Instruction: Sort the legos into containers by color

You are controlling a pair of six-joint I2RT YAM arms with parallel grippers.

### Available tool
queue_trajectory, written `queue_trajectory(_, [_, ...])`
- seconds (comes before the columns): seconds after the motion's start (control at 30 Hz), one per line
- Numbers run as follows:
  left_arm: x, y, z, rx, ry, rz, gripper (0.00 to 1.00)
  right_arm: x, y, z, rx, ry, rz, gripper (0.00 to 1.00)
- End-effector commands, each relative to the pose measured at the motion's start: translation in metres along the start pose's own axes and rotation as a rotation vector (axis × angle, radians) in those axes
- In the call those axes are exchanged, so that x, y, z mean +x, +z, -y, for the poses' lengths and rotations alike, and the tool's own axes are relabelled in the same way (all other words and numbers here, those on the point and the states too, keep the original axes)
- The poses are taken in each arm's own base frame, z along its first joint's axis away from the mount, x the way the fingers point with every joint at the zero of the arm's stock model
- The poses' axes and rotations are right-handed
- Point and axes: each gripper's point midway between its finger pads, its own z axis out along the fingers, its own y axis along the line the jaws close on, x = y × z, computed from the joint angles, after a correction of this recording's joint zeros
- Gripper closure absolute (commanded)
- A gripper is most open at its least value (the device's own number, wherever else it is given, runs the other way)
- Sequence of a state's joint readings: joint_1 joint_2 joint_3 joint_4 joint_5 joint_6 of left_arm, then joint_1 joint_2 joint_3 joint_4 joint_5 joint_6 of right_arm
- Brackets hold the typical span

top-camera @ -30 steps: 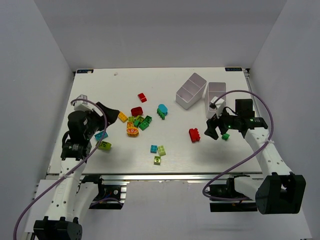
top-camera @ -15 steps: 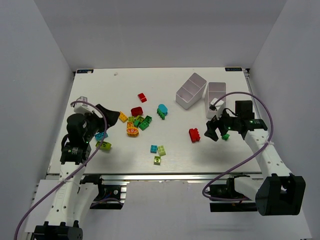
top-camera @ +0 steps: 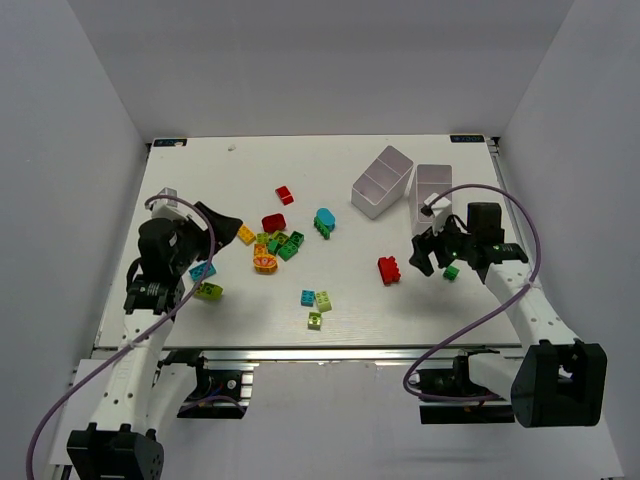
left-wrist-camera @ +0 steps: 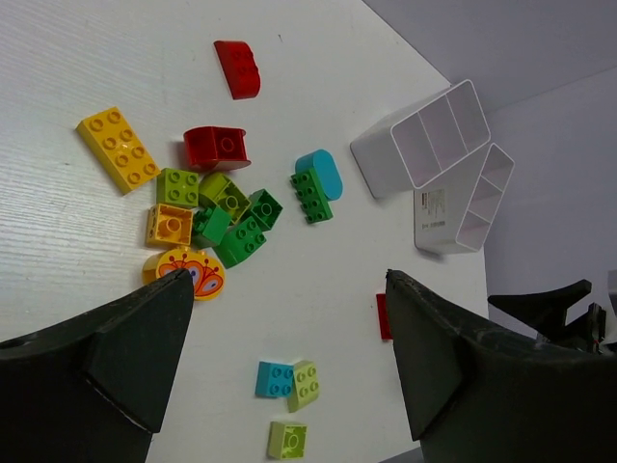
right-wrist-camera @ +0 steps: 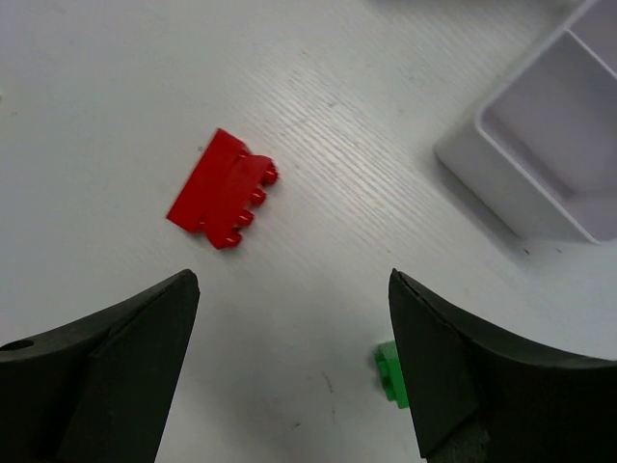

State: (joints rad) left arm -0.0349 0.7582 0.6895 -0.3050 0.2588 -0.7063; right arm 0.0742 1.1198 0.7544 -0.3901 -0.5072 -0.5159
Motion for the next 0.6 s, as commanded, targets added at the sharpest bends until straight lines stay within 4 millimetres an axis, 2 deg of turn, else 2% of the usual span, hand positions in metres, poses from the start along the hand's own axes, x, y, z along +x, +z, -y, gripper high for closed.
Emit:
queue_trajectory(0.0, [-0.018,0.004,0.021,0.067,0.023,0.028,0.11,0.007,-0.001,0.035,0.201,0.086,-0.045,0.16])
queue_trajectory(0.2, [-0.019,0.014,0.02,0.078,0.005,0.037,0.11,0.036,-0.003,0.034,0.163,-0.066,-0.164,0.19])
queue_trajectory(0.33, [-0.015,0.017,0.016,0.073,0.014,0.026,0.11,0.056,-0.007,0.034,0.126,-0.181,-0.25,0.27])
queue_trajectory(0.57, [-0.012,0.021,0.015,0.083,0.004,0.015,0.12,0.092,-0.003,0.043,0.086,-0.199,-0.393,0.42])
